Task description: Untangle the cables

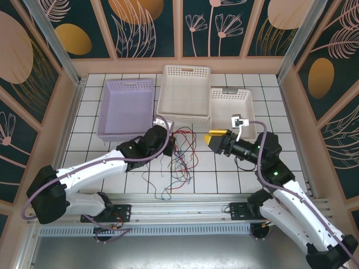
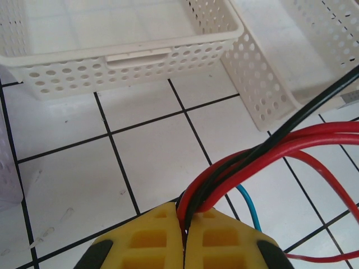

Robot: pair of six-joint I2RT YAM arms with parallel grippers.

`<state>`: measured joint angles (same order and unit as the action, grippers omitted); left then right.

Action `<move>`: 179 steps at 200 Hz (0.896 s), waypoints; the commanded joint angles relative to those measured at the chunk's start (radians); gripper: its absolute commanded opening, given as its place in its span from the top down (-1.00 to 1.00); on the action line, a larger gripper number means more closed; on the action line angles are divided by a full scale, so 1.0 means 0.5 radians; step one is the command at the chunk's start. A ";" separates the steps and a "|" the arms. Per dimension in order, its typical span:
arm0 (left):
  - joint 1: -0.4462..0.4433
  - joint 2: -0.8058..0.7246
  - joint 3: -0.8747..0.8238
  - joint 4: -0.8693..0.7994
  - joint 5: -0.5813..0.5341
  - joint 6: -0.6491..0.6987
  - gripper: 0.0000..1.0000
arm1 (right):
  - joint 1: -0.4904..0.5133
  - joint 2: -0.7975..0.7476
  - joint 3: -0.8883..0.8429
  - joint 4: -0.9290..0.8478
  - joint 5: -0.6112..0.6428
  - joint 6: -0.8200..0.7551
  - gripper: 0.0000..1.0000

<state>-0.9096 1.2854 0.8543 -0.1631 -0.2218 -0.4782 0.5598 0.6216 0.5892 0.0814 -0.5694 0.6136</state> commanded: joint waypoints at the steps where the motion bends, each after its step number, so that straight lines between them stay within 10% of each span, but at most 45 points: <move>1: 0.003 -0.024 0.074 -0.050 0.007 0.011 1.00 | 0.152 0.104 -0.089 0.211 0.076 0.053 -0.15; 61: 0.003 -0.051 0.087 -0.048 0.092 0.042 1.00 | 0.267 0.401 -0.021 0.052 0.588 -0.142 0.14; 179: 0.003 -0.135 -0.010 0.014 0.201 0.063 1.00 | 0.263 0.542 -0.037 0.142 0.634 -0.199 0.71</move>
<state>-0.9096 1.2476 0.8639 -0.1795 -0.1459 -0.4702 0.6884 0.9211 0.5552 0.1352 -0.2874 0.5297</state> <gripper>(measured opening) 0.041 0.135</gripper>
